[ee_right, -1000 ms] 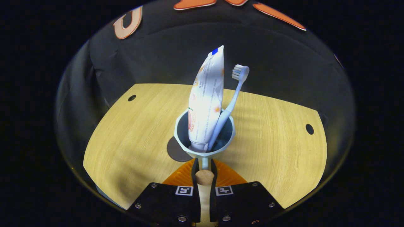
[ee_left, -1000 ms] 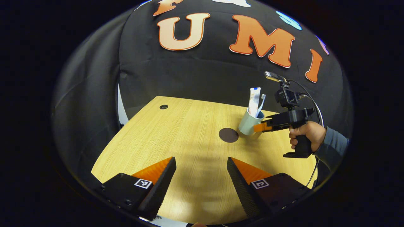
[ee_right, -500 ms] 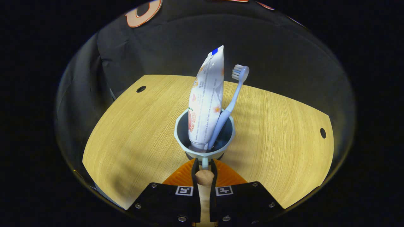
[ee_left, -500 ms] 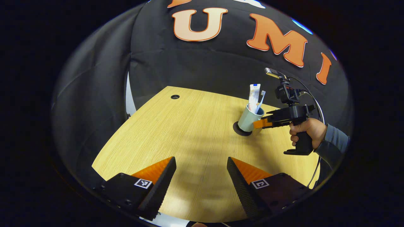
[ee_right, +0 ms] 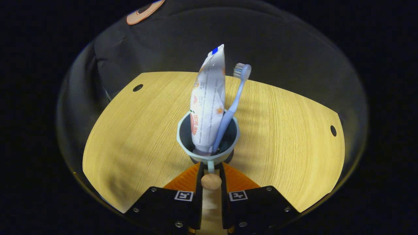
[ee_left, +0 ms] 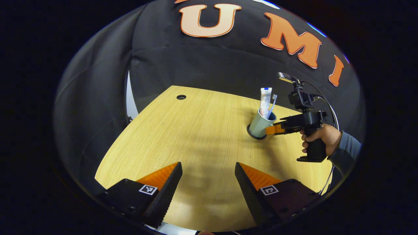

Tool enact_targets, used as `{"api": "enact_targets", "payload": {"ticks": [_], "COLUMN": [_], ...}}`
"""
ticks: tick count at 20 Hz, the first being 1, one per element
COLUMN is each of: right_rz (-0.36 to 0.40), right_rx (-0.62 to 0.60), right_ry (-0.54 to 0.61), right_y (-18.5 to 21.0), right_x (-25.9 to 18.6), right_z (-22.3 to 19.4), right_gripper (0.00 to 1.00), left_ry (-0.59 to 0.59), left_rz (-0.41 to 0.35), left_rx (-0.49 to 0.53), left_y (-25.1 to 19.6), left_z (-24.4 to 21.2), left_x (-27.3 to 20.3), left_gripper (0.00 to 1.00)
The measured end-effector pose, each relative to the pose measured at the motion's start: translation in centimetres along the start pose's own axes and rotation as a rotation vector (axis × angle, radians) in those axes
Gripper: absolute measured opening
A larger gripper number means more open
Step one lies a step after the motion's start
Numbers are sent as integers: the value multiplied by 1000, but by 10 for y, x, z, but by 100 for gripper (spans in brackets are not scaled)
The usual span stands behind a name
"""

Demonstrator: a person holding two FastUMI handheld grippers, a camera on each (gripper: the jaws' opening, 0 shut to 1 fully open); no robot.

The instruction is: Put the toothbrush and toothpaste on the desktop into the cup, then pick up the cup and place it on the coaster on the desktop.

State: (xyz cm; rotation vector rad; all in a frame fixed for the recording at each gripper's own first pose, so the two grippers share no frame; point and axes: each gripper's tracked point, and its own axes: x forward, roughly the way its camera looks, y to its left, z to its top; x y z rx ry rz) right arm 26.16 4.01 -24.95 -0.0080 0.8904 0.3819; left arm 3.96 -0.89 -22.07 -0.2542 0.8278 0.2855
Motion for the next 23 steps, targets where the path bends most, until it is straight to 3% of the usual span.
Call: {"api": "enact_targets", "payload": {"ticks": [2,4,5,7,9,11,16,23], "right_rz": [16,25,26,38,42,33,53,45], "right_rx": [36,61,72,97,104,96,77,13], "right_ry": [-23,-58,-80,-143,-217,-290,-484,-686], "right_y": [0,-5,-7,-13,-22,-34,-50,-75], "right_x": [-13,-28,-36,-59,-84,-112,-199,-309], "right_z": [0,0,0,6,12,16,14,-32], "right_gripper": [25,42,61,72,89,95,97,97], "left_ry": [-12,-27,-31,-53,-86,-129,-262,-467], "left_rz": [-29,-58,-71,-96,-112,-119,-131,-126], "left_rx": [20,48,64,88,110,130,126,119], "left_y": [-6,-17,-21,-30,-41,-54,-92,-143], "left_z": [9,16,19,26,37,47,67,77], "left_x": [6,9,10,7,3,-5,-47,-127], "left_gripper": [98,98,98,98,98,98,98,98]}}
